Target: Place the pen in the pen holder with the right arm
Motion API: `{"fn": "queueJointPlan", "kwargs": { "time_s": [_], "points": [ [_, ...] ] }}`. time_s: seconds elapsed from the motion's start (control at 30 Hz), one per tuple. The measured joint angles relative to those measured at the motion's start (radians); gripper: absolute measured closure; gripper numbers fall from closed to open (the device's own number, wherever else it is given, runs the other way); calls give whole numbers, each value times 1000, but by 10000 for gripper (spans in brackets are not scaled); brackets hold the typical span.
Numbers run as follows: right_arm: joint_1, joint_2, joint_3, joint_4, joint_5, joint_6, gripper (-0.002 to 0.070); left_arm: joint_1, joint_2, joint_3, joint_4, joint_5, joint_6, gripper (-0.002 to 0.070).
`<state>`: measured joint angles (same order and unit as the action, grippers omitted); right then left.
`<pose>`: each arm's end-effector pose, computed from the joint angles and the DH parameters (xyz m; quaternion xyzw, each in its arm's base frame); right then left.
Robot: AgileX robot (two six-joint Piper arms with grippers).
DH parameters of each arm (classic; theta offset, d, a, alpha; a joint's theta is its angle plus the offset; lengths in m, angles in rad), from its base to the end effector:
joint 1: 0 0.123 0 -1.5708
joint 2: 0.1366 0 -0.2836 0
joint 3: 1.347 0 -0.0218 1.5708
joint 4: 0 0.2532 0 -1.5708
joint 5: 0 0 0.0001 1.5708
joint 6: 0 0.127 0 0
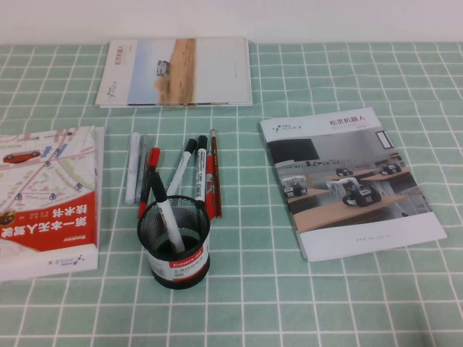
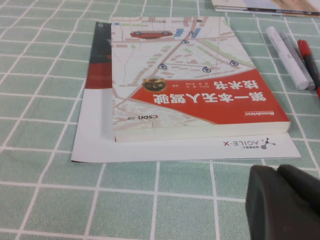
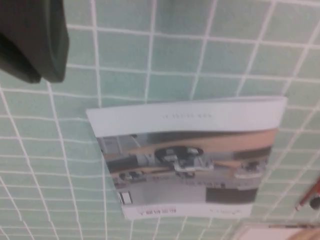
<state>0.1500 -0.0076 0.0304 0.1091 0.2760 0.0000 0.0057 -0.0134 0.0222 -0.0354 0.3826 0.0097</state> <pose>0.0925 0.0178 0.1710 -0.0268 0.7768 0.0914 0.6224 0.0904 -0.0012 0.1613 -0.0077 0.8060 -0.0105 0.5918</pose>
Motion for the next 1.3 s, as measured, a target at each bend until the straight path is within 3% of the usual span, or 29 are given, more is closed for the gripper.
{"fn": "queueJointPlan", "kwargs": {
  "time_s": [0.13, 0.47, 0.83, 1.03, 1.3],
  "points": [
    [0, 0, 0, 0, 0, 0, 695, 0, 0, 0, 0, 0, 0, 679],
    [0, 0, 0, 309, -186, 0, 695, 0, 0, 0, 0, 0, 0, 679],
    [0, 0, 0, 407, -221, 0, 695, 0, 0, 0, 0, 0, 0, 679],
    [0, 71, -86, 492, -81, 0, 695, 0, 0, 0, 0, 0, 0, 679],
    [0, 421, -368, 444, 240, 0, 695, 0, 0, 0, 0, 0, 0, 679]
  ]
}}
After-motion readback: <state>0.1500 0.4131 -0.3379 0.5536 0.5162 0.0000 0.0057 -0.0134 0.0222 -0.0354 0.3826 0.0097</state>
